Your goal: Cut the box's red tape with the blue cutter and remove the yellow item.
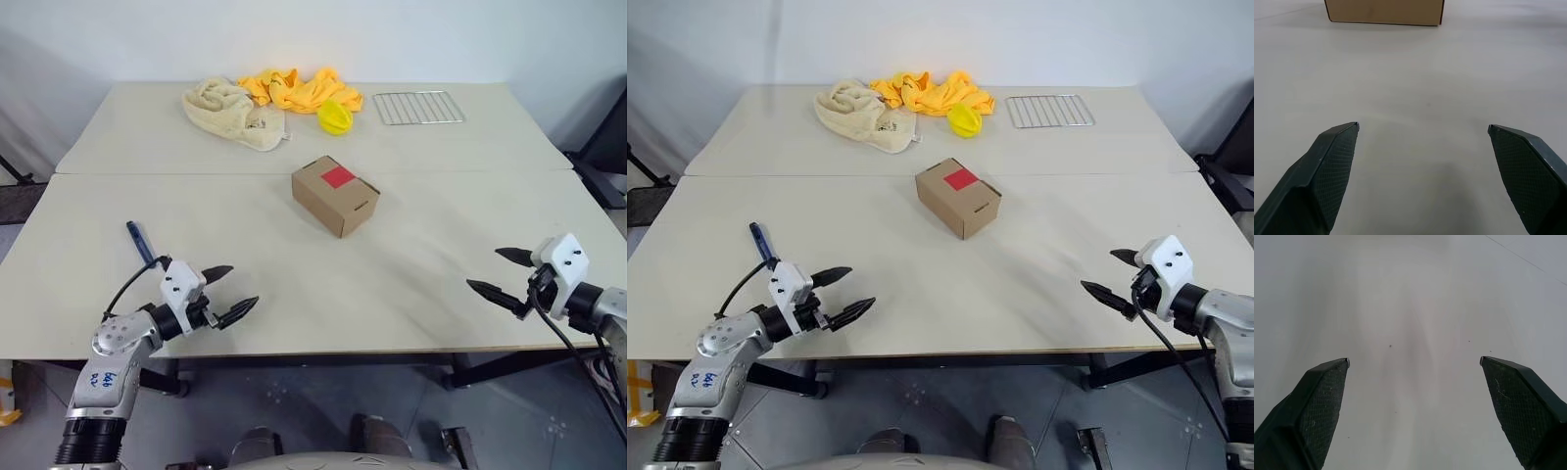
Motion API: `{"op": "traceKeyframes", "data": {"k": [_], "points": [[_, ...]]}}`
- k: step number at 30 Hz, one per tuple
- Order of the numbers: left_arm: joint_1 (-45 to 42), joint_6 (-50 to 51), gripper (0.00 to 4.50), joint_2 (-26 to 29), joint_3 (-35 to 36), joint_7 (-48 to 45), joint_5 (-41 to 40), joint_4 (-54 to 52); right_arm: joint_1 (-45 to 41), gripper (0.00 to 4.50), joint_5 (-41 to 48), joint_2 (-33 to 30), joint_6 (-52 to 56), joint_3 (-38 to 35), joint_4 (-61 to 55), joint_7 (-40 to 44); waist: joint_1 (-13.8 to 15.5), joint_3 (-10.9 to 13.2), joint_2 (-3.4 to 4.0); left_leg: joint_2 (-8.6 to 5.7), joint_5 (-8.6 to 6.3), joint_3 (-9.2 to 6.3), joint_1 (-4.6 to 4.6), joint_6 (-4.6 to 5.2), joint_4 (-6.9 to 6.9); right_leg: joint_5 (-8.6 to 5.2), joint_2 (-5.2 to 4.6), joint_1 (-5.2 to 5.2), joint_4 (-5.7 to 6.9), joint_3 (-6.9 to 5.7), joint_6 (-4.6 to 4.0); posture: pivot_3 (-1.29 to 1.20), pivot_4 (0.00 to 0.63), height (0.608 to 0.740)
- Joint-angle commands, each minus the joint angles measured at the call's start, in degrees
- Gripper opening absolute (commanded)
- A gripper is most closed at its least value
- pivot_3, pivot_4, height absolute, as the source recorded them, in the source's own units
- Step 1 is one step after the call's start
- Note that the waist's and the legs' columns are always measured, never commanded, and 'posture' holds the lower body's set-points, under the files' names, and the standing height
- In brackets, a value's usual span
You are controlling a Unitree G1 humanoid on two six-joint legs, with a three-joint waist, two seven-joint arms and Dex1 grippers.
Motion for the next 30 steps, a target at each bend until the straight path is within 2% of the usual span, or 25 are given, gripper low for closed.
{"op": "traceKeyframes", "data": {"k": [1,8,10,13,14,16,18,23,28,29,30], "points": [[-1.6,-1.9,4.49,-0.3,1.2,1.7,0.1,-0.5,-0.6,4.5,0.8,-0.2,-0.1,-1.2,-1.8,-0.7,0.0,0.0,0.0,0.0,0.0,0.0,0.0,0.0,0.0,0.0,0.0,0.0,0.0,0.0,0.0,0.0,0.15,0.74],[-2.8,3.4,4.49,-0.1,-0.3,3.0,-0.3,-1.5,-0.2,4.5,0.9,-0.1,0.6,-1.5,-3.3,-2.2,-0.1,0.0,0.0,0.0,0.0,0.0,0.0,0.0,-0.01,0.0,0.0,0.0,0.0,0.0,0.0,0.0,0.15,0.74],[-3.2,5.1,4.49,0.1,-1.7,5.1,2.1,-2.1,-0.5,4.5,0.8,-0.1,1.9,-1.5,-3.6,-3.5,0.0,0.0,0.0,0.0,0.0,0.0,0.0,0.0,0.0,0.0,0.0,0.0,0.0,0.0,0.0,0.0,0.15,0.74],[-4.7,5.4,4.49,-0.1,-3.4,5.8,3.8,-1.6,-2.3,4.5,-4.3,-0.1,3.7,0.1,-3.8,-10.6,0.1,0.0,0.0,0.0,0.0,0.0,-0.01,0.0,0.03,0.0,0.0,0.0,0.01,0.01,0.01,0.0,0.15,0.74],[-6.3,5.3,4.31,-0.8,-3.2,6.2,3.4,0.0,-3.3,4.5,-4.9,0.3,6.3,0.8,-4.7,-12.7,0.1,0.0,0.0,0.0,0.0,0.0,-0.02,0.0,0.03,0.01,0.0,0.0,0.0,0.01,0.01,0.0,0.15,0.74],[-9.5,7.3,3.97,-1.8,-2.9,7.6,3.1,3.5,-5.2,4.09,-2.0,2.4,11.1,0.4,-6.2,-14.3,0.1,0.0,0.0,0.0,0.0,-0.01,-0.01,0.0,0.03,0.01,0.0,-0.01,0.04,0.01,0.01,0.0,0.15,0.74],[-13.5,7.6,3.41,-3.1,-2.9,8.5,3.2,7.9,-7.1,3.57,-0.8,4.1,16.6,1.5,-8.3,-15.7,0.0,0.0,0.04,0.0,0.01,-0.02,0.01,-0.01,0.03,0.01,0.01,-0.01,0.08,0.0,0.0,0.0,0.15,0.74],[-22.5,4.1,1.78,-5.7,-3.7,9.2,4.9,19.1,-9.6,1.72,-1.7,8.1,20.1,3.8,-12.2,-19.7,0.0,0.0,0.04,-0.01,0.01,0.0,-0.03,-0.01,0.03,0.01,0.02,-0.02,0.03,0.0,0.01,0.0,0.15,0.74],[-31.1,-1.6,0.35,-8.0,-4.1,11.4,7.6,31.6,-12.0,0.07,-2.5,11.0,21.1,4.9,-12.1,-23.8,0.0,0.0,0.01,-0.02,0.01,0.05,-0.07,0.0,0.0,0.03,0.01,-0.02,-0.08,-0.04,0.04,0.0,0.15,0.74],[-34.8,-3.7,0.04,-8.7,-3.6,13.1,8.4,37.0,-13.4,0.0,-3.1,12.3,20.8,5.3,-11.2,-25.4,0.0,0.0,0.01,-0.02,0.01,0.05,-0.09,0.0,0.01,0.03,0.02,-0.03,-0.09,-0.05,0.05,0.0,0.15,0.74],[-37.1,-5.4,0.02,-9.0,-3.2,14.1,8.9,40.7,-14.1,0.0,-3.6,13.1,20.7,5.6,-11.1,-26.5,0.0,0.0,0.0,-0.02,0.01,0.05,-0.07,0.0,0.02,0.04,0.02,-0.02,-0.07,-0.05,0.07,0.0,0.15,0.74]]}}
